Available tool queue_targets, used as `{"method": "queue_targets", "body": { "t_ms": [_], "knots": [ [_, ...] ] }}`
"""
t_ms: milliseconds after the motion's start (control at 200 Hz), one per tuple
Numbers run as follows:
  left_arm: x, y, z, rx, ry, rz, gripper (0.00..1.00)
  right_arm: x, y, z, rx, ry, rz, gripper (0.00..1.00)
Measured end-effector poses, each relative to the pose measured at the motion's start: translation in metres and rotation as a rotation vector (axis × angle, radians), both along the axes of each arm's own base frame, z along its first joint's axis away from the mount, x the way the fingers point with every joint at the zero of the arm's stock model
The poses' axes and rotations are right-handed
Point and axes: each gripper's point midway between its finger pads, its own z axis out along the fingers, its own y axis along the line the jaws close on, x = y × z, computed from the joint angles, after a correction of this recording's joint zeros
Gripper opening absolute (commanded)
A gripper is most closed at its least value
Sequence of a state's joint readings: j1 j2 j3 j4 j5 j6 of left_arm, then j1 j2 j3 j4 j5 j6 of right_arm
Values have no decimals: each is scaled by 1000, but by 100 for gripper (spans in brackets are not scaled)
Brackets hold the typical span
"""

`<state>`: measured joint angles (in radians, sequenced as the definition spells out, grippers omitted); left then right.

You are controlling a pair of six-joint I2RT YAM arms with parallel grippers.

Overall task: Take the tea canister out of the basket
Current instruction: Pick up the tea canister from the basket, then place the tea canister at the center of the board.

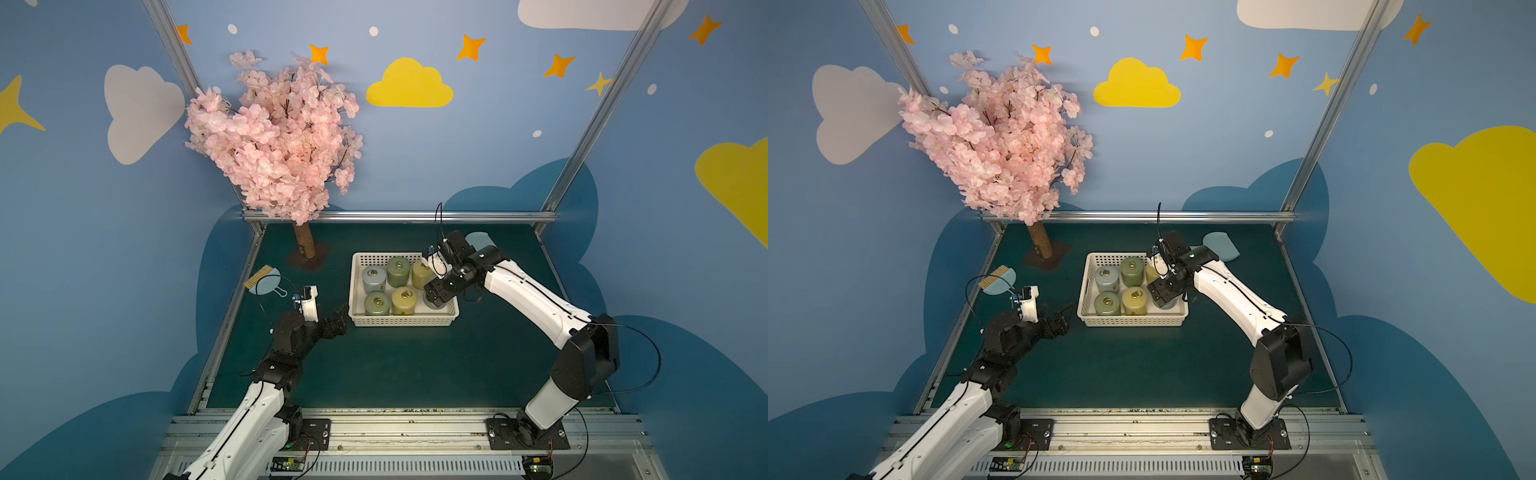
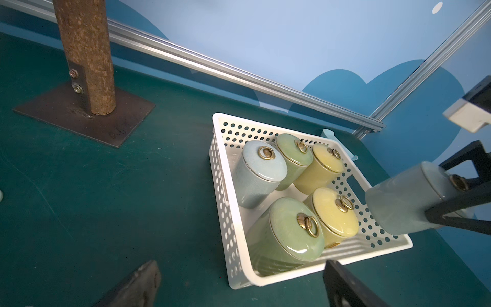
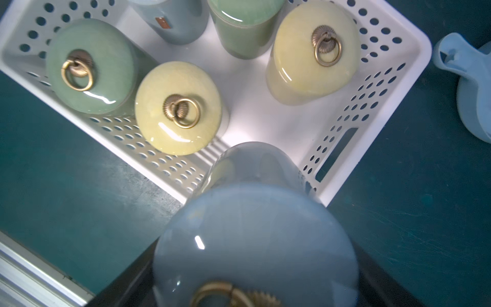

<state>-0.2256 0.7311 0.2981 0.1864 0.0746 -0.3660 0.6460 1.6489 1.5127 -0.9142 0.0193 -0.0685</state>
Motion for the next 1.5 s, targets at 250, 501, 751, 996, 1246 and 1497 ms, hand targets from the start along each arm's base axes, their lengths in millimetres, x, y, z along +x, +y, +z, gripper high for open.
{"method": "queue_targets", "body": {
  "t_ms": [250, 501, 751, 996, 1246, 1497],
  "knots": [
    [-1, -1, 2, 0, -6, -2, 100, -49, 11, 11, 26, 1, 37, 42],
    [-4, 1, -3, 3, -2, 4, 100, -93, 20, 5, 24, 33, 66, 41],
    [-4, 3, -4, 8, 0, 16, 100, -128, 26, -1, 21, 45, 60, 41],
    [-4, 4, -3, 8, -4, 18, 100, -159, 19, -25, -12, 81, 23, 41],
    [-4, 4, -3, 9, -4, 21, 100, -185, 18, -49, -45, 117, 3, 41],
    [-4, 4, -3, 9, -5, 22, 100, -193, 14, -65, -55, 119, -53, 41]
  ]
}}
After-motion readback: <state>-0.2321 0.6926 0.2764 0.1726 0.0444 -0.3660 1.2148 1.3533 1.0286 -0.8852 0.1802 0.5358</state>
